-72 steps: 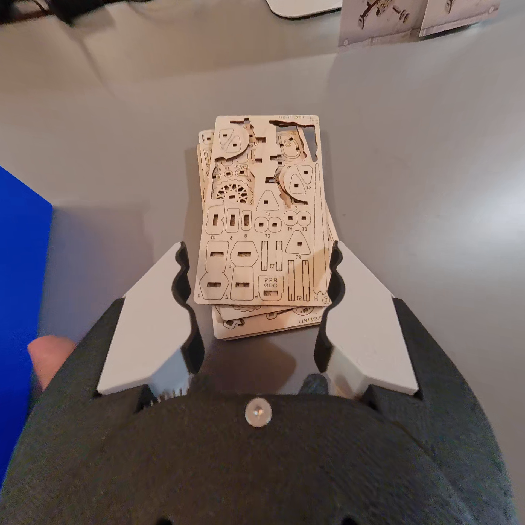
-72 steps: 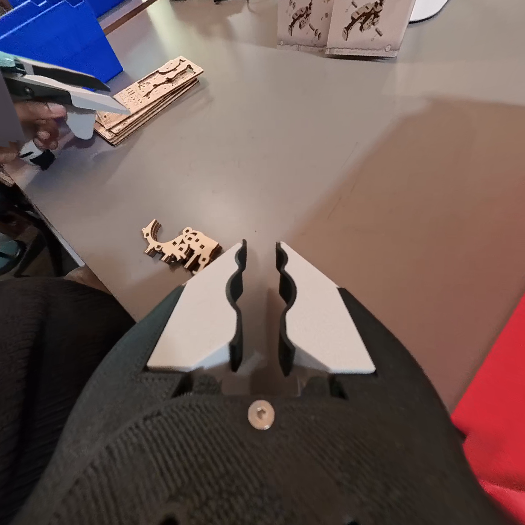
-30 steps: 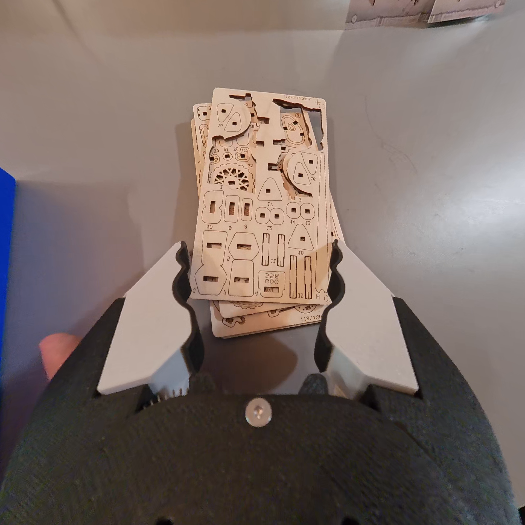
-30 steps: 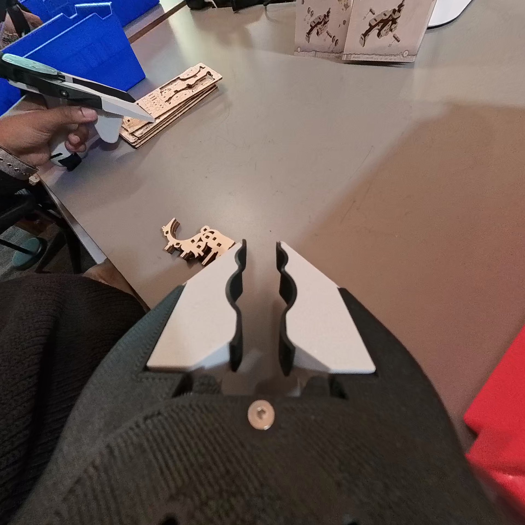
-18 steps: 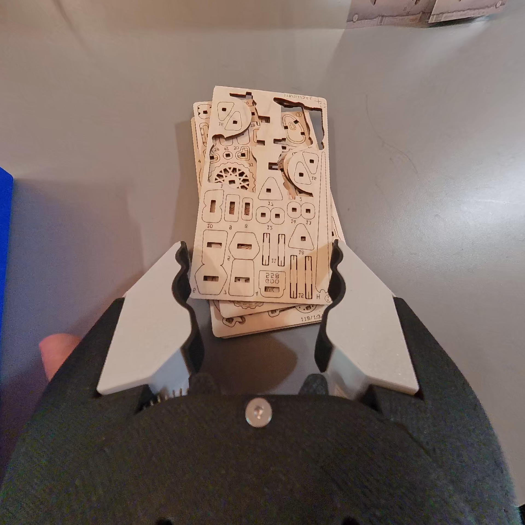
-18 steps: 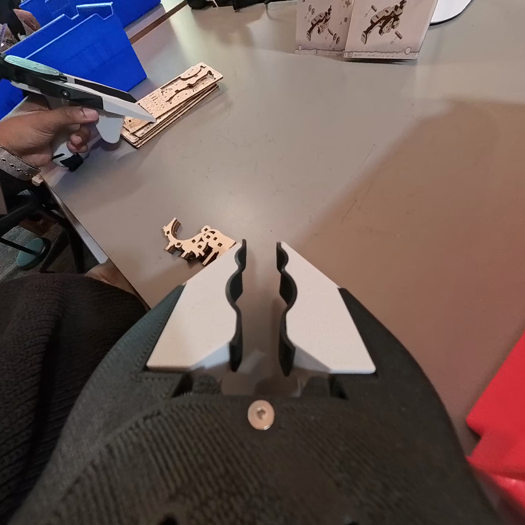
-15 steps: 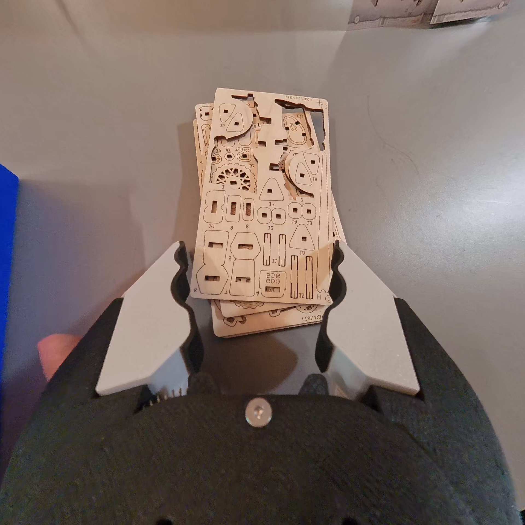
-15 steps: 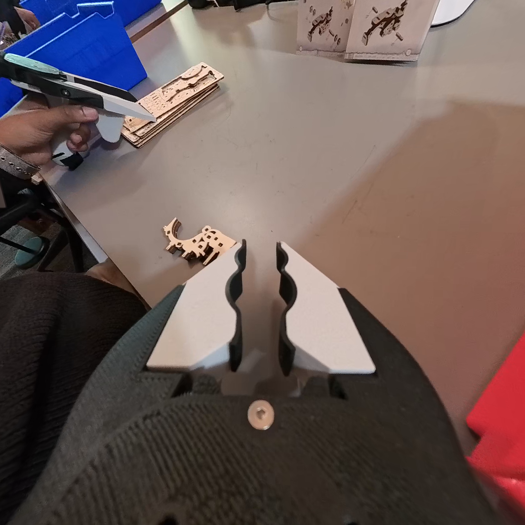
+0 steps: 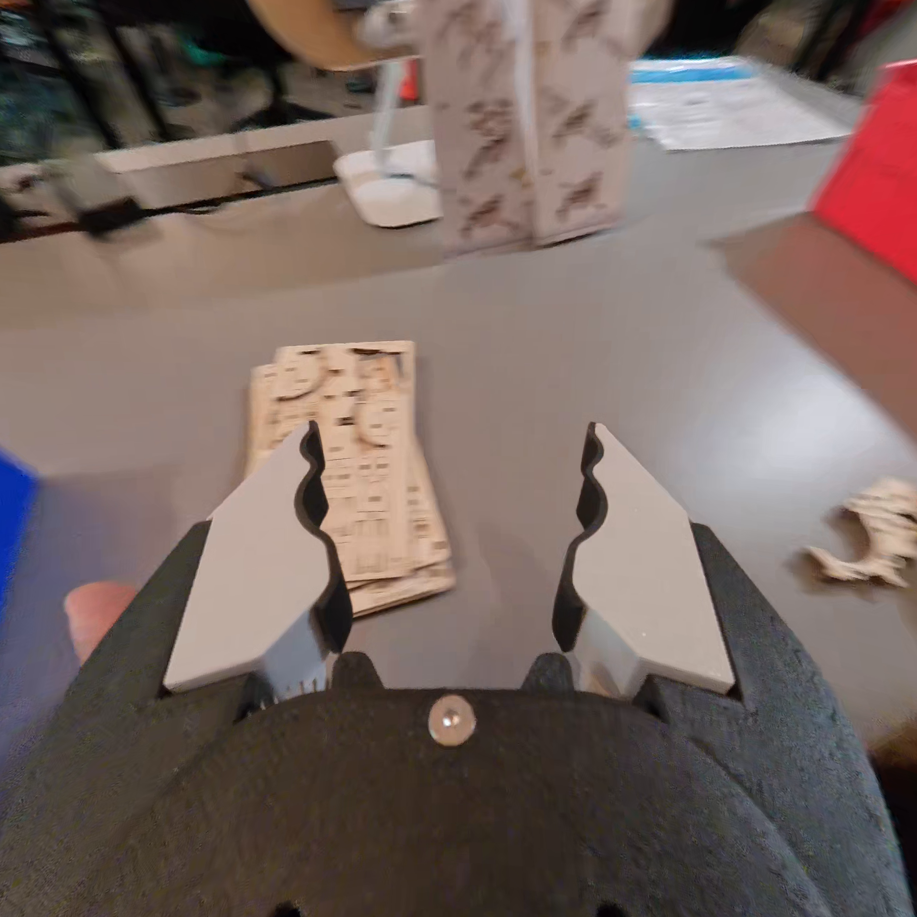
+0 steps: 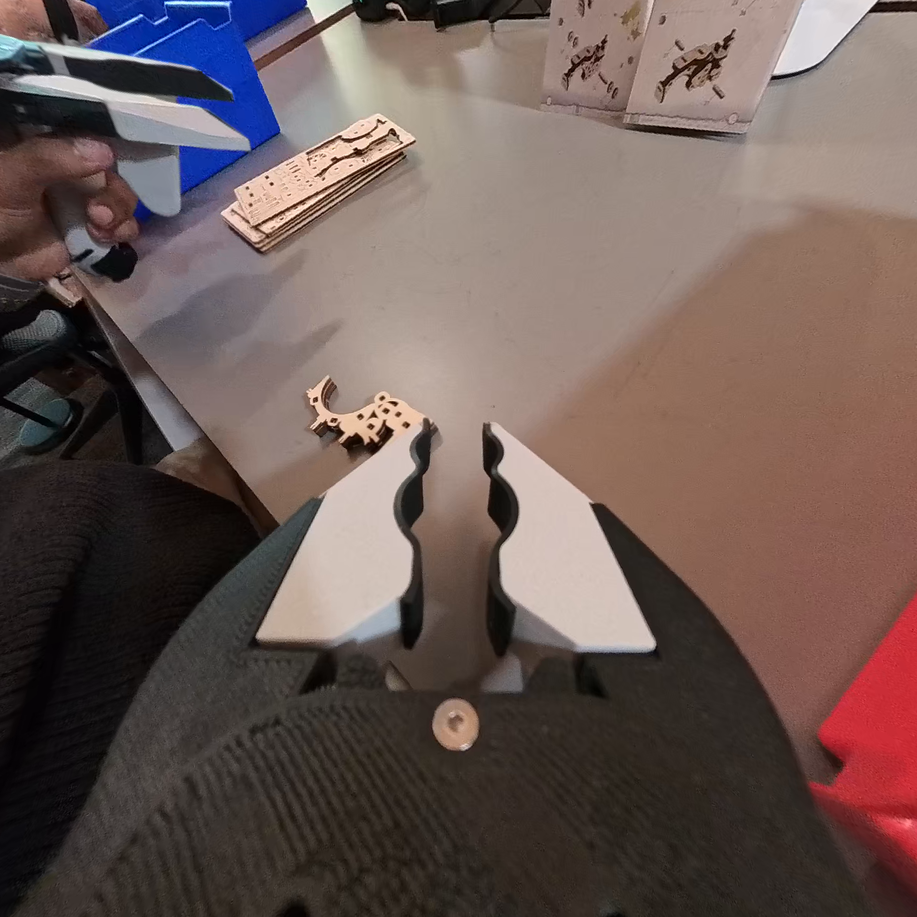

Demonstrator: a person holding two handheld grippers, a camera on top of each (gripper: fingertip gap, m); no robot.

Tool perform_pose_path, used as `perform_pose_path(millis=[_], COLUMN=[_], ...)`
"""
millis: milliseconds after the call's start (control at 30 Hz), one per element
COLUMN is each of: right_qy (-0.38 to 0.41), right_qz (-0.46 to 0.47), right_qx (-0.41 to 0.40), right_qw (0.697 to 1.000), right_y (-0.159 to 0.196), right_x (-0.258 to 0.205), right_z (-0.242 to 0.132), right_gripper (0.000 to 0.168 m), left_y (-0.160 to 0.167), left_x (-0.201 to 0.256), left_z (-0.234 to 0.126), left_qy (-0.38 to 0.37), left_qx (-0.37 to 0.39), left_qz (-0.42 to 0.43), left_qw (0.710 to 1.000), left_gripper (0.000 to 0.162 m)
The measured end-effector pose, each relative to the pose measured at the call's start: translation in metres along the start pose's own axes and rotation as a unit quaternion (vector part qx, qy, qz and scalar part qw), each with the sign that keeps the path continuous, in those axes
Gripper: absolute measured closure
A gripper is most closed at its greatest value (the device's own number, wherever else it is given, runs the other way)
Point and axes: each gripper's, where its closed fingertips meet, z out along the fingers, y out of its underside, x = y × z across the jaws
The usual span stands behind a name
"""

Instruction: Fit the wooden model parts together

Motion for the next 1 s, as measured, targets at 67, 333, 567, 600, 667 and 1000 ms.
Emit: perform_pose_path(millis=[67, 333, 567, 600, 667, 1000], right_qy=[-0.001, 0.010, 0.012, 0.012, 0.012, 0.008], right_qz=[-0.009, -0.041, -0.047, -0.049, -0.053, -0.064], right_qx=[-0.006, -0.021, -0.026, -0.025, -0.024, -0.023], right_qw=[1.000, 0.999, 0.998, 0.998, 0.998, 0.998], right_y=[0.002, 0.007, 0.008, 0.008, 0.008, 0.007], right_x=[-0.002, -0.007, -0.009, -0.010, -0.011, -0.017], right_z=[0.001, 0.004, 0.005, 0.005, 0.004, 0.002], right_gripper=[0.149, 0.147, 0.148, 0.148, 0.148, 0.148], left_y=[0.002, 0.056, 0.075, 0.076, 0.076, 0.080], left_x=[0.045, 0.163, 0.173, 0.172, 0.172, 0.181], left_z=[-0.002, -0.009, -0.009, -0.008, -0.008, -0.009], left_qy=[0.078, 0.240, 0.275, 0.275, 0.277, 0.294], left_qx=[-0.006, -0.090, -0.117, -0.118, -0.117, -0.113], left_qz=[-0.006, 0.079, 0.085, 0.083, 0.085, 0.107], left_qw=[0.997, 0.963, 0.951, 0.951, 0.950, 0.943], left_gripper=[0.066, 0.084, 0.092, 0.093, 0.094, 0.095])
